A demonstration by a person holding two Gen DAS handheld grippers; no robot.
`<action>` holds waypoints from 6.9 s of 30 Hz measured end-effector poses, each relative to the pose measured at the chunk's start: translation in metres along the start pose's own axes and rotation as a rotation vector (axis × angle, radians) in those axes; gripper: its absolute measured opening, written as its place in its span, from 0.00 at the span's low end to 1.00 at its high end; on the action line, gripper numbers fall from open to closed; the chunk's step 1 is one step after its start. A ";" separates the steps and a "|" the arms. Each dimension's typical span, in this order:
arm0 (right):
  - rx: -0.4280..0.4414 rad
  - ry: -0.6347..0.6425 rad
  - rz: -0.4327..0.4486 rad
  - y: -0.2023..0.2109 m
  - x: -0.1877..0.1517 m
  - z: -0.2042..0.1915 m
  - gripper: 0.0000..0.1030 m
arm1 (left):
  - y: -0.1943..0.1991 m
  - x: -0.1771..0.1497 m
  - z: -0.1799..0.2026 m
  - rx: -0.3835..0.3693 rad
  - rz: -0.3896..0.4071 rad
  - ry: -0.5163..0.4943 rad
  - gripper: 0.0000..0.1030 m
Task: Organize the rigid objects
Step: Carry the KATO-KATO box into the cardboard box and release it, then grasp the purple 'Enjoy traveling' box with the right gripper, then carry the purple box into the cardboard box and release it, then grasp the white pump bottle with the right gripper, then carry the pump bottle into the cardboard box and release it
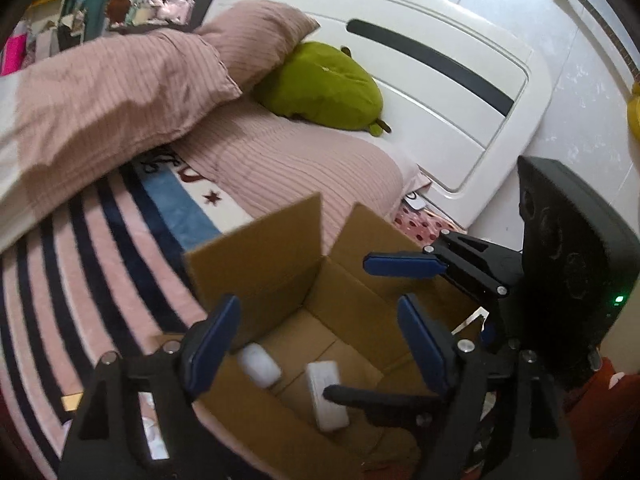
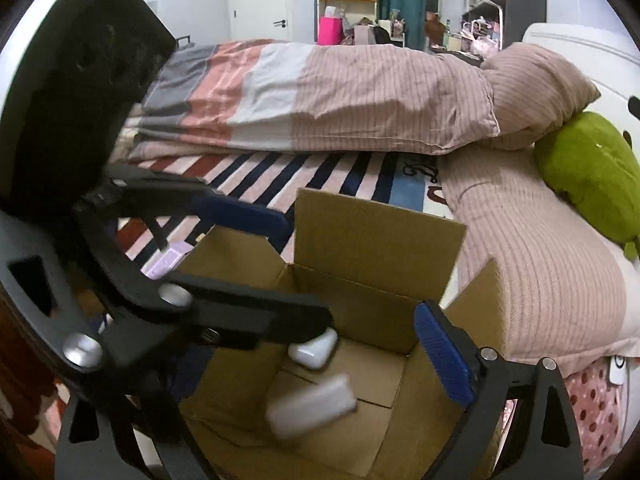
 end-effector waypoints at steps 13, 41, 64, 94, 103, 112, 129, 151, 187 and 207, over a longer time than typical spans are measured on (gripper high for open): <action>0.149 0.138 0.051 0.026 0.005 -0.118 0.98 | 0.145 -0.059 -0.060 0.224 0.168 0.089 0.83; 0.118 -0.114 -0.210 -0.189 -0.056 -0.212 0.32 | 0.218 -0.246 -0.170 0.479 0.117 0.325 0.84; 0.325 0.056 0.141 0.016 0.014 -0.124 0.32 | 0.118 -0.051 -0.042 0.109 0.171 0.076 0.51; 0.029 -0.037 0.073 0.027 -0.001 0.014 0.70 | 0.002 0.017 0.015 0.050 0.027 -0.058 0.86; 0.028 0.027 0.073 0.035 0.007 -0.045 0.70 | 0.082 -0.010 -0.008 0.125 0.137 -0.031 0.86; 0.174 0.133 0.022 -0.006 0.015 -0.163 0.70 | 0.185 -0.088 -0.077 0.325 0.207 0.086 0.86; 0.127 -0.089 -0.310 -0.204 -0.038 -0.180 0.56 | 0.208 -0.213 -0.159 0.470 0.122 0.240 0.86; 0.325 0.081 -0.164 -0.113 -0.012 -0.235 0.21 | 0.195 -0.179 -0.126 0.290 0.171 0.245 0.86; 0.063 -0.069 -0.043 0.001 -0.005 0.020 0.28 | -0.032 0.011 0.012 0.026 -0.024 -0.054 0.58; 0.107 0.082 0.014 0.015 0.019 -0.100 0.56 | 0.137 -0.049 -0.044 0.321 0.179 0.038 0.86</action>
Point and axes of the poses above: each gripper's, at about its wrist camera, not at the fingertips, and y roughly against the way its jaws point, z to its right, x to its top, the point moved 6 cm from there along -y, roughly the way its jaws point, and after that the axes turned 11 degrees about -y, right-handed, at the moved point
